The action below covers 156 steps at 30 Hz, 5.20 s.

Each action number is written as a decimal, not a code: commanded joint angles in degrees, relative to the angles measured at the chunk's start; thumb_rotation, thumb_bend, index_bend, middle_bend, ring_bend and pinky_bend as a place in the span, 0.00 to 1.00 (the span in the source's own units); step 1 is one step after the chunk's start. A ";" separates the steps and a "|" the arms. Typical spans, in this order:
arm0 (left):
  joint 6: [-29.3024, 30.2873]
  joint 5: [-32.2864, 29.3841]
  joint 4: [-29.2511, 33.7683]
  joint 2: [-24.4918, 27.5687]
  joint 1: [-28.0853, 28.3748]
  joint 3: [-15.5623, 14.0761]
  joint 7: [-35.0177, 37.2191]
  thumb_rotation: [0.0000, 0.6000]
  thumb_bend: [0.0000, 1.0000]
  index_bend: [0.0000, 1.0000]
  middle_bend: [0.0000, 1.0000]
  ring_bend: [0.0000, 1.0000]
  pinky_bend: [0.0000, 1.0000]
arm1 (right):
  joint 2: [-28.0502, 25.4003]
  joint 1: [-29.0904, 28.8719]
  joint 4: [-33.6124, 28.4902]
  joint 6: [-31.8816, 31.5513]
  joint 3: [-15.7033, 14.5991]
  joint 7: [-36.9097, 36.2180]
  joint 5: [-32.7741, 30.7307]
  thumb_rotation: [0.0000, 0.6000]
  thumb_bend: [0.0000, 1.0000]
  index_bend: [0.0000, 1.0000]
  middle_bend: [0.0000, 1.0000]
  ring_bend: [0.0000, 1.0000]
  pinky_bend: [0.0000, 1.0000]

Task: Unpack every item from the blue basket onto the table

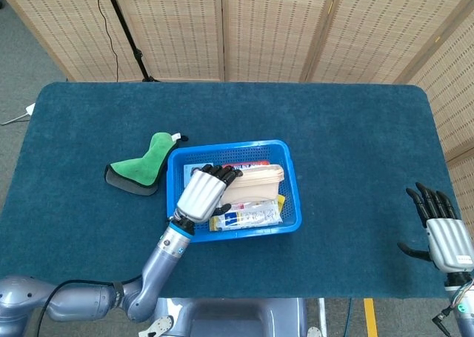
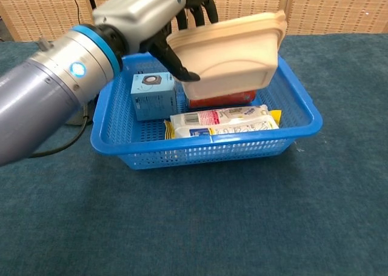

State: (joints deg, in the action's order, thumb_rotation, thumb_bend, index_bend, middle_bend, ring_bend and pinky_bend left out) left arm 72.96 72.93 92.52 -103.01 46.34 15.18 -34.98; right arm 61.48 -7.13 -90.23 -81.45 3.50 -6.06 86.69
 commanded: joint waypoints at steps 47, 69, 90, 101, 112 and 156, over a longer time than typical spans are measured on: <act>2.09 4.52 5.42 47.30 -28.79 -6.89 42.04 1.00 0.10 0.00 0.00 0.00 0.00 | -5.31 -12.71 -20.73 10.00 5.49 17.79 3.59 1.00 0.00 0.00 0.00 0.00 0.00; 8.47 6.34 8.90 48.20 -34.04 -8.15 38.42 1.00 0.10 0.00 0.00 0.00 0.00 | 24.97 -39.79 -4.94 28.22 13.15 42.11 -24.96 1.00 0.00 0.00 0.02 0.01 0.11; 6.65 2.96 9.41 47.37 -33.44 -6.71 36.09 1.00 0.11 0.00 0.00 0.00 0.00 | 35.92 -46.51 17.31 33.01 11.39 34.22 -24.75 1.00 0.00 0.19 0.24 0.24 0.31; 5.98 2.04 9.17 47.12 -33.26 -6.31 35.84 1.00 0.11 0.00 0.00 0.00 0.00 | 37.08 -48.31 20.73 36.25 10.56 34.59 -27.53 1.00 0.00 0.20 0.25 0.24 0.33; 5.61 1.64 9.33 46.90 -33.21 -6.19 35.38 1.00 0.11 0.00 0.00 0.00 0.00 | 39.63 -50.21 26.40 38.82 9.54 35.93 -31.40 1.00 0.00 0.30 0.35 0.35 0.38; 4.79 3.21 10.01 46.01 -32.83 -7.22 32.80 1.00 0.11 0.00 0.00 0.00 0.00 | 21.18 -41.63 25.18 31.18 12.05 22.98 -26.92 1.00 0.29 0.51 0.56 0.55 0.47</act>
State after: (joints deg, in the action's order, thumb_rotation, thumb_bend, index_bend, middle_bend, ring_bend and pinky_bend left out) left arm 77.74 76.15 102.51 -56.98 13.51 7.96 -2.17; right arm 80.04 -48.99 -70.06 -53.13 17.11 20.43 59.64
